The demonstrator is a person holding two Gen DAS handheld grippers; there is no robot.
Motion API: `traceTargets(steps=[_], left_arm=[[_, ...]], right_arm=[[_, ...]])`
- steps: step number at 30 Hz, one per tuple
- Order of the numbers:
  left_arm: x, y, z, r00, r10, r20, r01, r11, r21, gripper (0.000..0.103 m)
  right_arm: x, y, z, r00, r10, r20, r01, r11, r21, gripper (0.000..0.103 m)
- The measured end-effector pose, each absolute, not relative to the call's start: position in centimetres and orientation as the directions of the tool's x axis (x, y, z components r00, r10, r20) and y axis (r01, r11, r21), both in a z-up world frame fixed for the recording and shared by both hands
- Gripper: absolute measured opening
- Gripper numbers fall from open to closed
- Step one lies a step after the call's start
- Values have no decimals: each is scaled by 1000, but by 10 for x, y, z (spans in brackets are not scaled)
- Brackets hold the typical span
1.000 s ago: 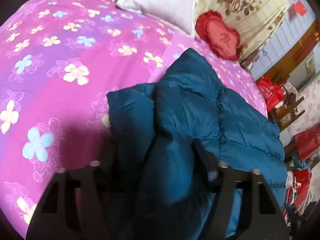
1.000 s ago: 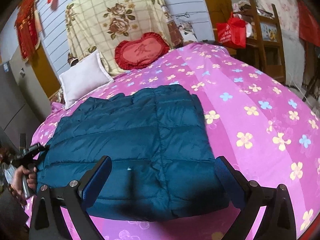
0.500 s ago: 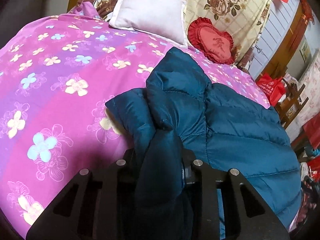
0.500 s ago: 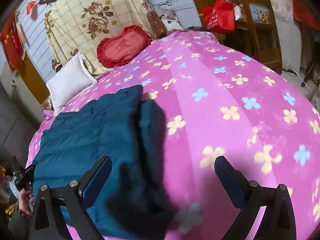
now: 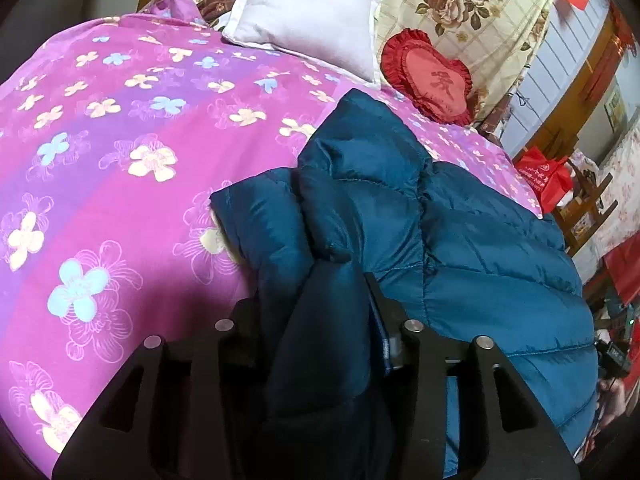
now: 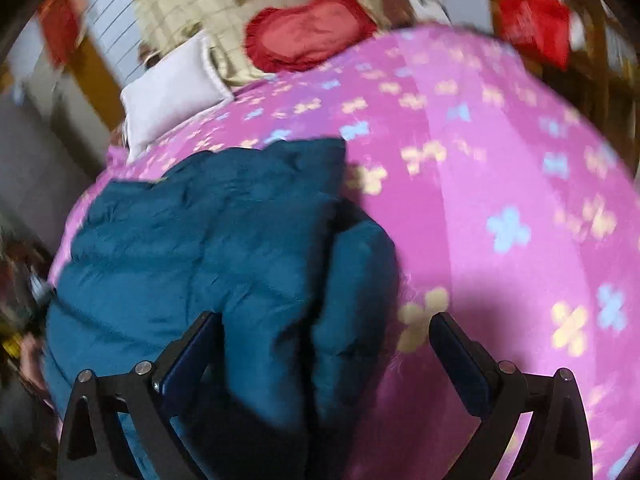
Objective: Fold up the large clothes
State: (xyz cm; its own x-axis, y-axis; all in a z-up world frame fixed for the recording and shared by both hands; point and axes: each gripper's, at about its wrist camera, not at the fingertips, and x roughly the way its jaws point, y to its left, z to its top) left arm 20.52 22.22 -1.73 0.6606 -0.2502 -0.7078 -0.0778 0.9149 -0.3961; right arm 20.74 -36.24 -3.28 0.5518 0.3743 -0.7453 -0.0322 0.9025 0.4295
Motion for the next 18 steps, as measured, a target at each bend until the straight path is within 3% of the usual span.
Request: traceTargets(steps=[2, 4, 8, 10, 13, 16, 18], left_arm=[[206, 222, -18, 657, -256, -709, -76, 913, -400, 46], [207, 221, -17, 655, -257, -710, -71, 915, -397, 47], [209, 220, -17, 652, -263, -711, -66, 914, -400, 49], [209, 220, -17, 652, -262, -711, -67, 915, -398, 49], [208, 218, -16, 654, -239, -718, -73, 925, -374, 47], [204, 207, -10, 675, -174, -717, -65, 954, -293, 31], [202, 196, -5, 684, -118, -720, -62, 974, -219, 26]], right_arm=[[206, -368, -38, 559, 449, -698, -90, 869, 487, 101], [204, -366, -41, 544, 530, -650, -162, 827, 539, 81], [197, -363, -46, 568, 557, -606, -226, 814, 535, 73], [193, -360, -43, 581, 556, -594, -245, 816, 524, 61], [187, -342, -32, 616, 478, -626, -274, 875, 399, 49], [181, -326, -20, 648, 369, -666, -263, 929, 260, 39], [178, -315, -10, 666, 302, -682, -249, 952, 178, 32]])
